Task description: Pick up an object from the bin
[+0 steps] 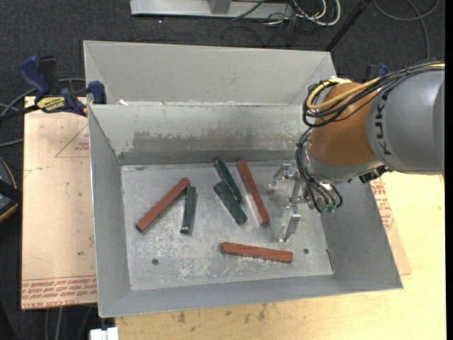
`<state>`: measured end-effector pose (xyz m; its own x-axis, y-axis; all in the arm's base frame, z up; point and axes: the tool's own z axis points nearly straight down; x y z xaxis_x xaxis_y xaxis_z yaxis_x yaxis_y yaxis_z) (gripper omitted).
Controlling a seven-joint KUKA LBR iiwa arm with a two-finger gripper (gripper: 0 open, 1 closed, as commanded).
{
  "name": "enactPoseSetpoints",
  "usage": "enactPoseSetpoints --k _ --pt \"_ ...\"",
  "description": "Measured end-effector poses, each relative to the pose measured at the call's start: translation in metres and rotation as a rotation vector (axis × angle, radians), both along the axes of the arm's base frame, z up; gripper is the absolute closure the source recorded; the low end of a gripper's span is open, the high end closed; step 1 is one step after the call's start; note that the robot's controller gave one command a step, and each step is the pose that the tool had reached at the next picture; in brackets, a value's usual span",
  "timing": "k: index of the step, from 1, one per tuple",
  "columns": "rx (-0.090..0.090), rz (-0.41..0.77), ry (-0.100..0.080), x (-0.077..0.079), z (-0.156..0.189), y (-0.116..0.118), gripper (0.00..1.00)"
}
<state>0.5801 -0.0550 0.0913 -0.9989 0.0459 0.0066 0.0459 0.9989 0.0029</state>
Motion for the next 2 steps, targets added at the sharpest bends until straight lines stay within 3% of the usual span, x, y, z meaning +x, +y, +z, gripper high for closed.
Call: enactPoseSetpoints --k 1,2 --pt "-0.002 -0.009 -0.003 0.014 0.035 0.006 0.00" --pt "-0.004 0.077 -0.022 0.015 0.031 0.034 0.00"
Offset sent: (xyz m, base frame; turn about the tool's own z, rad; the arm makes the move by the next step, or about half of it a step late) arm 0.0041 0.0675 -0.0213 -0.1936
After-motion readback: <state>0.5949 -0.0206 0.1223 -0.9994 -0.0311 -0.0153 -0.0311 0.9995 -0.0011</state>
